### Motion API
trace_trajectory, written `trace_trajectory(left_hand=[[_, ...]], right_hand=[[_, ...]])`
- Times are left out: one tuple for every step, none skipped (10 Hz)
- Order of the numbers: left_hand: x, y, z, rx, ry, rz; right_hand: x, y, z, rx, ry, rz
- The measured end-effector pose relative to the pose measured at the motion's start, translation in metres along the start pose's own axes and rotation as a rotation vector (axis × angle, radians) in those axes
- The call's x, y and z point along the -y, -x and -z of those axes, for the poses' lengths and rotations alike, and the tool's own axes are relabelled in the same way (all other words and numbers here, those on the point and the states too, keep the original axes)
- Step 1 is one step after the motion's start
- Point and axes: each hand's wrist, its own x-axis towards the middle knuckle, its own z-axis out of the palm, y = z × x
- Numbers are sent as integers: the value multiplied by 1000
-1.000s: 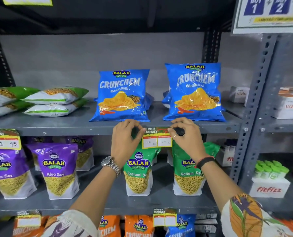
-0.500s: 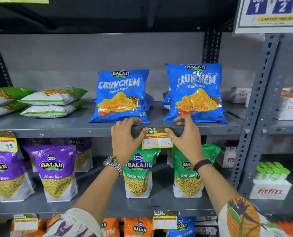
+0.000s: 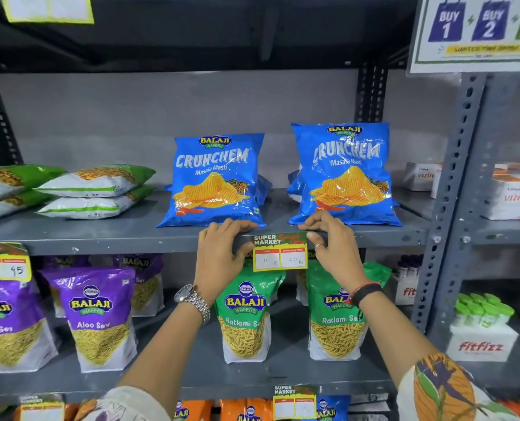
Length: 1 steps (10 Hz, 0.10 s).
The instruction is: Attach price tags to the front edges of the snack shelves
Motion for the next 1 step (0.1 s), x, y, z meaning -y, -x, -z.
trace_trajectory(left_hand=[[2,-3,8,-15,14,-19]], right_hand=[[3,0,11,12,-71,-37]])
